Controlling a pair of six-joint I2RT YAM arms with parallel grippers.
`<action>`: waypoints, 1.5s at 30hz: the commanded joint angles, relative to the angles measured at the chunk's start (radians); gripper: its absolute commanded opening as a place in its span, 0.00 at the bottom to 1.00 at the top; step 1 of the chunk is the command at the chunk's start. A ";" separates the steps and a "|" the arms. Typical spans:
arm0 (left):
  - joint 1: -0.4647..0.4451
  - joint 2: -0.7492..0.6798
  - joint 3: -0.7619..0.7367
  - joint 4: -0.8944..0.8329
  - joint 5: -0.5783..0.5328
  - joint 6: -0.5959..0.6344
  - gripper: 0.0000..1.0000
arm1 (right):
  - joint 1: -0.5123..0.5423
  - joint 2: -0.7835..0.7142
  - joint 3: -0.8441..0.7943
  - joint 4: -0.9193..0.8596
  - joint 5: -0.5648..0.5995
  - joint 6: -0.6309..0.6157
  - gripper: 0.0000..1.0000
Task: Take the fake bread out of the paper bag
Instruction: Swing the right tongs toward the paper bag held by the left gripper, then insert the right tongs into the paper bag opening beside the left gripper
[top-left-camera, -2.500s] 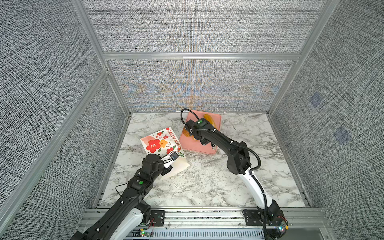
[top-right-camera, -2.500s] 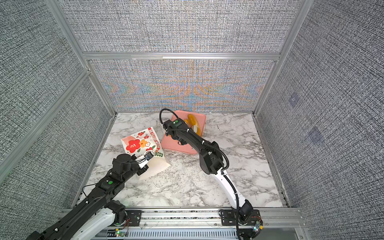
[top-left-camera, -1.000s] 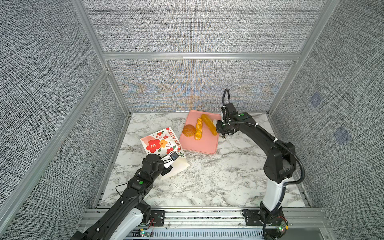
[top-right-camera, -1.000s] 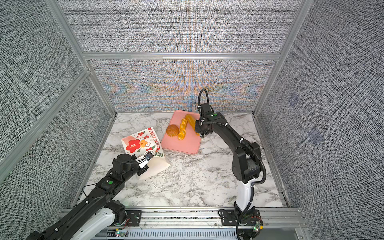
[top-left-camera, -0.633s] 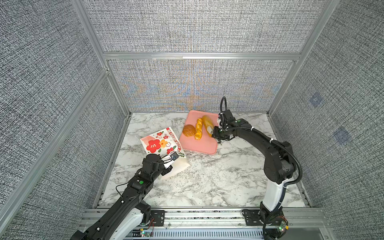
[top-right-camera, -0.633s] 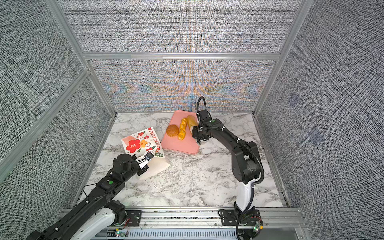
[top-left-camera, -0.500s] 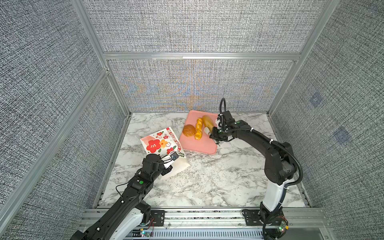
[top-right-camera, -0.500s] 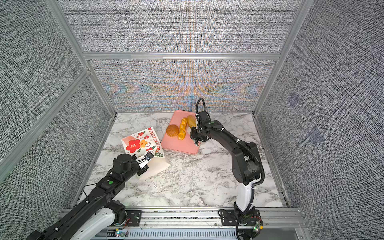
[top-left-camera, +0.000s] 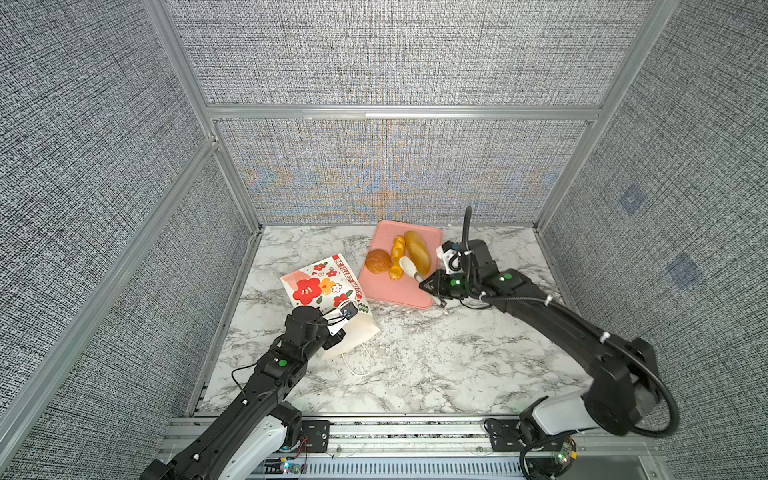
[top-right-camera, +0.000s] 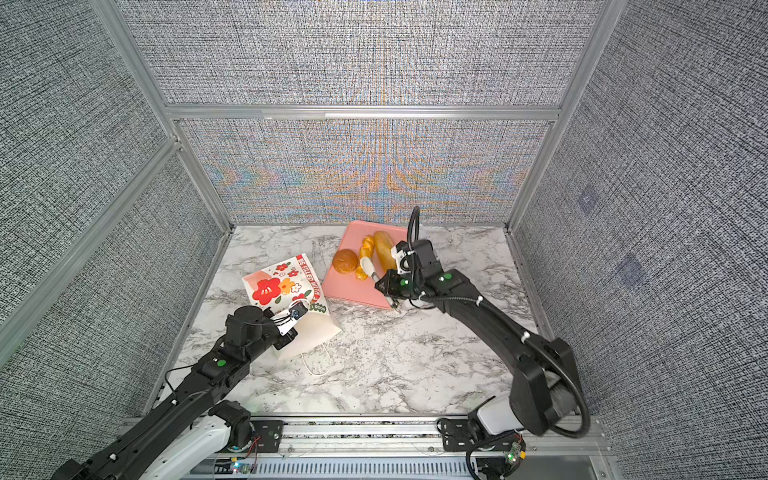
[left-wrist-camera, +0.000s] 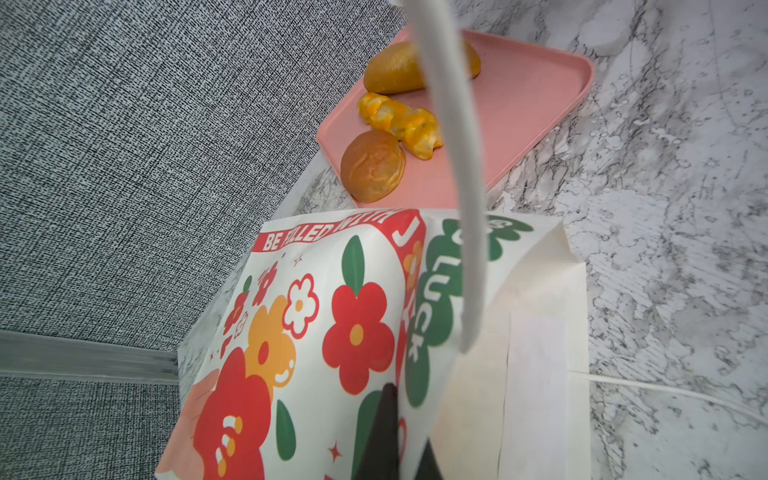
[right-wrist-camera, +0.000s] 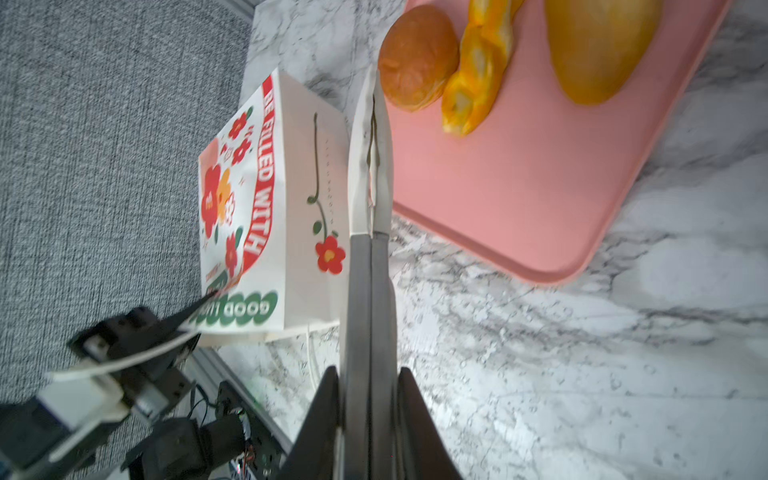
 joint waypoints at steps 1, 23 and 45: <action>-0.001 0.019 0.024 -0.014 0.001 0.015 0.00 | 0.079 -0.140 -0.111 0.032 0.035 0.102 0.00; 0.000 0.173 0.101 0.024 -0.113 -0.068 0.00 | 0.432 0.073 -0.411 0.900 0.008 0.553 0.15; 0.000 0.145 0.103 0.030 -0.133 -0.067 0.00 | 0.411 0.330 -0.304 1.075 -0.114 0.629 0.38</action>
